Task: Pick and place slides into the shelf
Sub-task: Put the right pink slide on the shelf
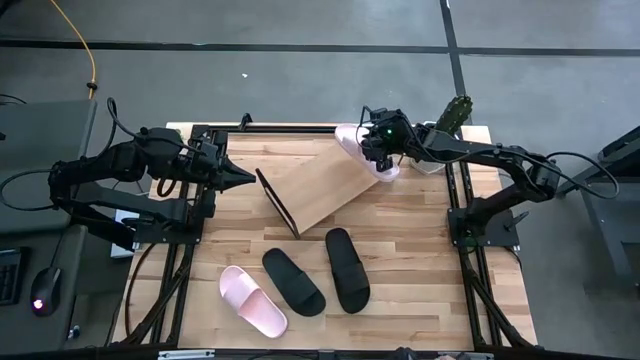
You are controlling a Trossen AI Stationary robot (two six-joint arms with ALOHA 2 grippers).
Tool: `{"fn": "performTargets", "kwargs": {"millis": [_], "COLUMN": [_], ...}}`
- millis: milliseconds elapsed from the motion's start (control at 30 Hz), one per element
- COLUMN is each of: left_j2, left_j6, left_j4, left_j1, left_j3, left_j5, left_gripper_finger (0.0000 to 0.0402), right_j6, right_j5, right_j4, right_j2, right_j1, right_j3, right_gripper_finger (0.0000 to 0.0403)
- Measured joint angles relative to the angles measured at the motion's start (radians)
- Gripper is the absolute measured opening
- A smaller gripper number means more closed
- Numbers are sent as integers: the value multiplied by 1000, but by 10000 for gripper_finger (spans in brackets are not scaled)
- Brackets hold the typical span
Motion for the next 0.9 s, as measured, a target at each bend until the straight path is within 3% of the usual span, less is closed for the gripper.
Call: {"fn": "performTargets", "kwargs": {"millis": [633, 900], "left_j2": [0, 0], "left_j6": [0, 0], "left_j4": [0, 0], "left_j1": [0, 0], "left_j3": [0, 0], "left_j5": [0, 0], "left_gripper_finger": [1, 1], "right_j6": [-7, -17], "right_j5": [-65, -66], "right_j4": [13, 51], "right_j2": [2, 95], "right_j1": [-59, -63], "right_j3": [0, 0], "right_gripper_finger": [0, 0]}}
